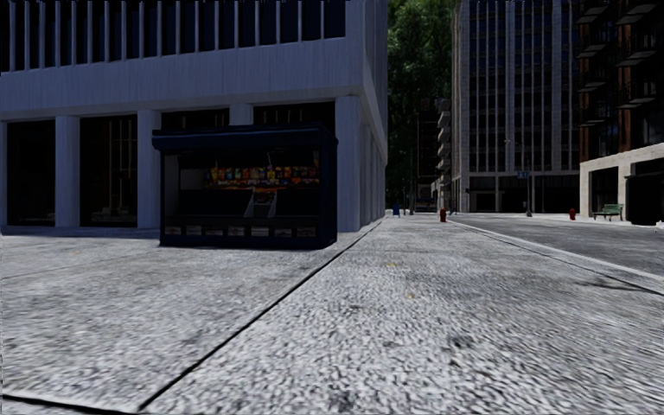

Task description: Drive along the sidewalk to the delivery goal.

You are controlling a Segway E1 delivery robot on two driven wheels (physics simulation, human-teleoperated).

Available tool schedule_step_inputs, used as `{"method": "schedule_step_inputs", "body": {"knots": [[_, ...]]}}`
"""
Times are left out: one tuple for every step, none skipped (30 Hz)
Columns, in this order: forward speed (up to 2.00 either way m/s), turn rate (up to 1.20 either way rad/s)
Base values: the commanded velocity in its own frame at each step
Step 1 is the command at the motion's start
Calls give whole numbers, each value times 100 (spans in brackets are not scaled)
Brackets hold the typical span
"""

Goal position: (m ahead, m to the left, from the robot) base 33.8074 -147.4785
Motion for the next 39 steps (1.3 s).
{"method": "schedule_step_inputs", "body": {"knots": [[200,-86],[200,-86],[200,-86],[200,-83],[200,-34],[200,-34],[200,-12],[200,-5],[200,-2],[200,-1],[200,-1],[200,-1],[200,-1],[200,-1],[200,-1],[200,-1],[200,-1],[200,-1],[200,-1],[200,-46],[200,-46],[200,-58],[200,-64],[200,-66],[200,-66],[200,-66],[200,-66],[200,-50],[200,-35],[200,-14],[200,-6],[200,-6],[200,-4],[200,-3],[200,-2],[200,-2],[200,-2],[200,-2],[200,-2]]}}
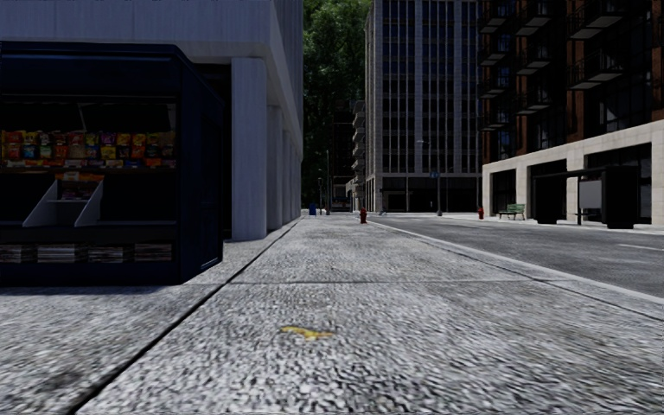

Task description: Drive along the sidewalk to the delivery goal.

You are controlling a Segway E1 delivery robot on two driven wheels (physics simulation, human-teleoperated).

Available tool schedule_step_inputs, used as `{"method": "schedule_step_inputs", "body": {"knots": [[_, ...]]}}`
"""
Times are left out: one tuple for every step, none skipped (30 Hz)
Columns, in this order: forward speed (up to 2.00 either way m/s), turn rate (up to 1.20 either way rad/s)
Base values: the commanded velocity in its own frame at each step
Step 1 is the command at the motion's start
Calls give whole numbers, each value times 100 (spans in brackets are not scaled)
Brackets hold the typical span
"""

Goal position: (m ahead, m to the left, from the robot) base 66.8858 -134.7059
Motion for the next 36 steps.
{"method": "schedule_step_inputs", "body": {"knots": [[200,-2],[200,-2],[200,-2],[200,-2],[200,-2],[200,-2],[200,-2],[200,-2],[200,-2],[200,-2],[200,-2],[200,-2],[200,-2],[200,-2],[200,-2],[200,-2],[200,-2],[200,-2],[200,-2],[200,-2],[200,-2],[200,-2],[200,-2],[200,-2],[200,-2],[200,-2],[200,-2],[200,-1],[200,-1],[200,-1],[200,-1],[200,-1],[200,-1],[200,-1],[200,-1],[200,-1]]}}
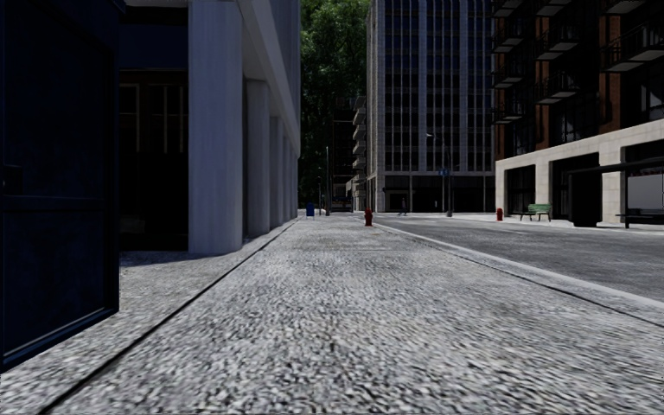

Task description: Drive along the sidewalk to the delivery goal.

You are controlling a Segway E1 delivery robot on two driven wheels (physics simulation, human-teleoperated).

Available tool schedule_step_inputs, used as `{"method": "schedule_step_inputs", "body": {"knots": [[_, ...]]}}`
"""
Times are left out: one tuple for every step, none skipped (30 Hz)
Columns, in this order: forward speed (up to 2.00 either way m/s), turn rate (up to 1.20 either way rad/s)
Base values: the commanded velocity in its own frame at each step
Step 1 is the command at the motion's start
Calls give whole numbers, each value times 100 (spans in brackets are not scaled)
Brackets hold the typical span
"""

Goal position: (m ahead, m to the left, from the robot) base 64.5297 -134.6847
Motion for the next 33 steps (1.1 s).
{"method": "schedule_step_inputs", "body": {"knots": [[200,0],[200,0],[200,0],[200,0],[200,0],[200,0],[200,0],[200,0],[200,0],[200,0],[200,0],[200,0],[200,0],[200,0],[200,0],[200,0],[200,0],[200,0],[200,0],[200,0],[200,0],[200,0],[200,0],[200,0],[200,0],[200,0],[200,0],[200,0],[200,0],[200,0],[200,0],[200,0],[200,0]]}}
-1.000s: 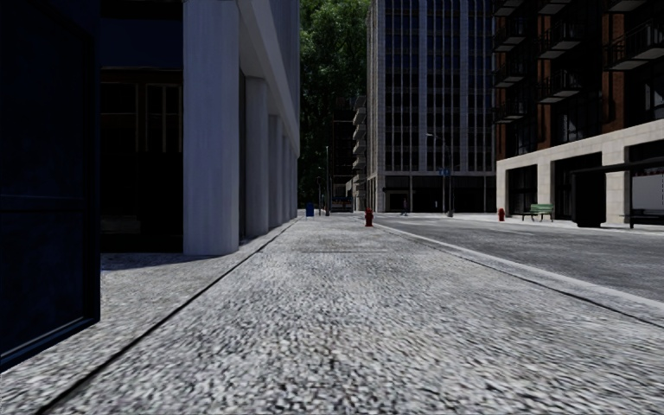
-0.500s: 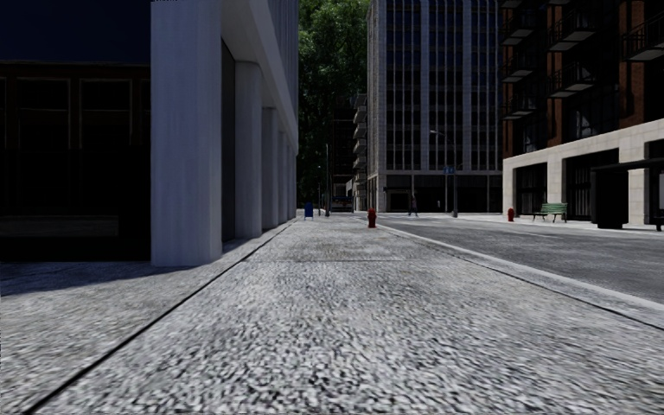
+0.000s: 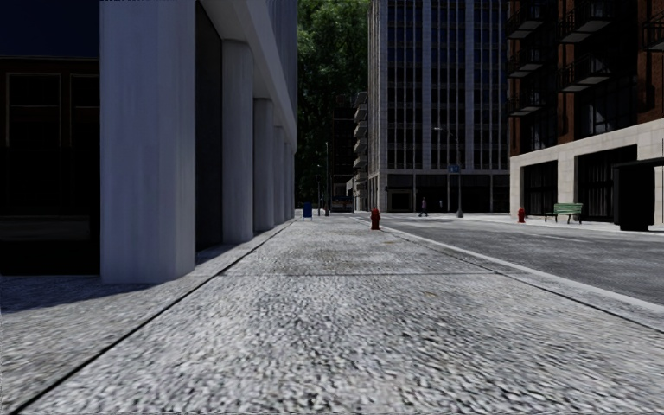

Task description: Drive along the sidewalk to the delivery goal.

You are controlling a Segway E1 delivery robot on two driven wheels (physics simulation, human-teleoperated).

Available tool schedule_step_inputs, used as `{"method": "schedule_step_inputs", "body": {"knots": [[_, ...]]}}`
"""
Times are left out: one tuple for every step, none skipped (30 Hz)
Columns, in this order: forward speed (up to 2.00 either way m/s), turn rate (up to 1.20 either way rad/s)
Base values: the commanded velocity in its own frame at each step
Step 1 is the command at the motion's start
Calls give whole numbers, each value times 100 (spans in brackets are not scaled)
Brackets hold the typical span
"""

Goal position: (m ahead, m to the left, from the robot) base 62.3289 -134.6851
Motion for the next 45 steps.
{"method": "schedule_step_inputs", "body": {"knots": [[200,0],[200,0],[200,0],[200,0],[200,0],[200,0],[200,0],[200,0],[200,0],[200,0],[200,0],[200,0],[200,0],[200,0],[200,0],[200,0],[200,0],[200,0],[200,0],[200,0],[200,0],[200,0],[200,0],[200,0],[200,0],[200,0],[200,0],[200,0],[200,0],[200,0],[200,0],[200,0],[200,0],[200,0],[200,0],[200,0],[200,0],[200,0],[200,0],[200,0],[200,0],[200,0],[200,0],[200,0],[200,0]]}}
